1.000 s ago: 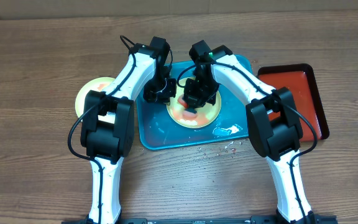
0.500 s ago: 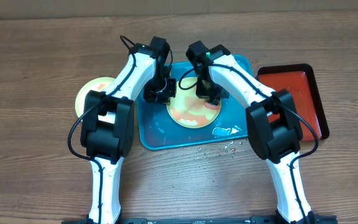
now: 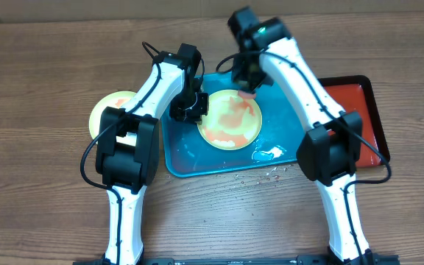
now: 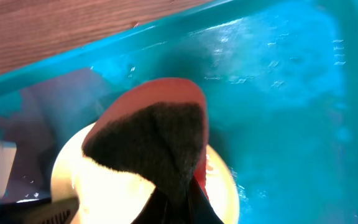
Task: Clean dirty plates on tray and stack at the side
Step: 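Raise the sponge with the right gripper and move it toward the red tray, then lift the yellow plate with the left gripper and carry it left off the tray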
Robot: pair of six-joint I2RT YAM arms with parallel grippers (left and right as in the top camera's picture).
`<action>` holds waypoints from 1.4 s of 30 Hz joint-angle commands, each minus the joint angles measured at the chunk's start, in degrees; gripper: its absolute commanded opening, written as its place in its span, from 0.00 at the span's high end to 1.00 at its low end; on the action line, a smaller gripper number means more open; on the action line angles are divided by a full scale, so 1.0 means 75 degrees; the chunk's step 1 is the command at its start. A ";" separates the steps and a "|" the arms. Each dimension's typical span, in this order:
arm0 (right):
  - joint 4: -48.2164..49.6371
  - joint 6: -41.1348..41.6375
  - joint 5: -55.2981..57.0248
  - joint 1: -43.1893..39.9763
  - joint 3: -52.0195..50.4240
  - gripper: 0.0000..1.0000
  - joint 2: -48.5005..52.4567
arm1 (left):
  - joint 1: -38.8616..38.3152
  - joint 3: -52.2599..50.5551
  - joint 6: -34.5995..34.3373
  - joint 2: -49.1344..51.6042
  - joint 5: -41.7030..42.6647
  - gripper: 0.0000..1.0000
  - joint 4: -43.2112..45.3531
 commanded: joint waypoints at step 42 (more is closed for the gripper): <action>-0.1338 -0.0644 -0.0216 -0.1253 0.0729 0.96 -0.0370 | -0.0612 0.0495 -0.0449 -0.2766 -0.6510 0.96 -0.1451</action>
